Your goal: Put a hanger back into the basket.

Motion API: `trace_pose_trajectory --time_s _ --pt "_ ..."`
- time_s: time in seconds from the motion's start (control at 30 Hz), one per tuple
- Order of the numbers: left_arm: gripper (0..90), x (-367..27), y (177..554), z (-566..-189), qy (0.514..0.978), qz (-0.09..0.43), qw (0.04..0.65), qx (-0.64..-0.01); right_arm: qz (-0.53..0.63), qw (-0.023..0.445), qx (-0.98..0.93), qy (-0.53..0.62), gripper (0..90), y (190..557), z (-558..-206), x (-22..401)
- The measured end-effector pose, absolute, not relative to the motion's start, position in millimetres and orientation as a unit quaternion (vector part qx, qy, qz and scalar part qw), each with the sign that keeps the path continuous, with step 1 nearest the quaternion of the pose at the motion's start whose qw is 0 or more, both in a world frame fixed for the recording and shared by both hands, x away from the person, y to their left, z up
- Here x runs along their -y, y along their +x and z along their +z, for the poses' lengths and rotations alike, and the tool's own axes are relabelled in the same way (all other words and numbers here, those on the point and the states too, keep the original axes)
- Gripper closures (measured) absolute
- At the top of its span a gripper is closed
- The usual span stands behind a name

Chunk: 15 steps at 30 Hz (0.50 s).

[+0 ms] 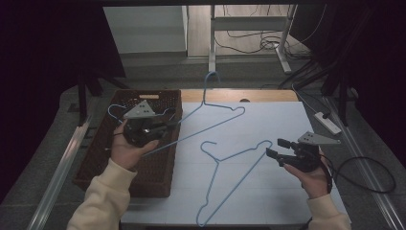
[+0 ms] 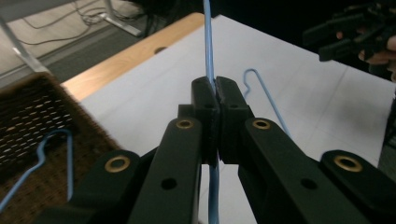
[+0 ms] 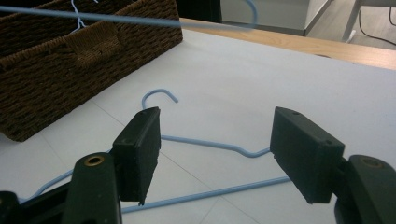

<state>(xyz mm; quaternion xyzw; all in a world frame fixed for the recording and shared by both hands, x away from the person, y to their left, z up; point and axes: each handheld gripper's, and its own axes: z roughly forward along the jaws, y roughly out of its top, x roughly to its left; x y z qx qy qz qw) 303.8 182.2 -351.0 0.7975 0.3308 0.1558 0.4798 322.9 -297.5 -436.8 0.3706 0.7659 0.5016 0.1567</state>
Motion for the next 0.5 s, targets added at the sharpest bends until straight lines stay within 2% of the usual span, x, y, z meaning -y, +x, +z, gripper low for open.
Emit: trace_pose_trajectory --time_s 0.5 --pt "87.5 -259.9 277.6 -345.9 0.744 0.199 0.508 -0.385 0.495 0.155 -0.768 0.376 34.6 324.6 -441.5 296.9"
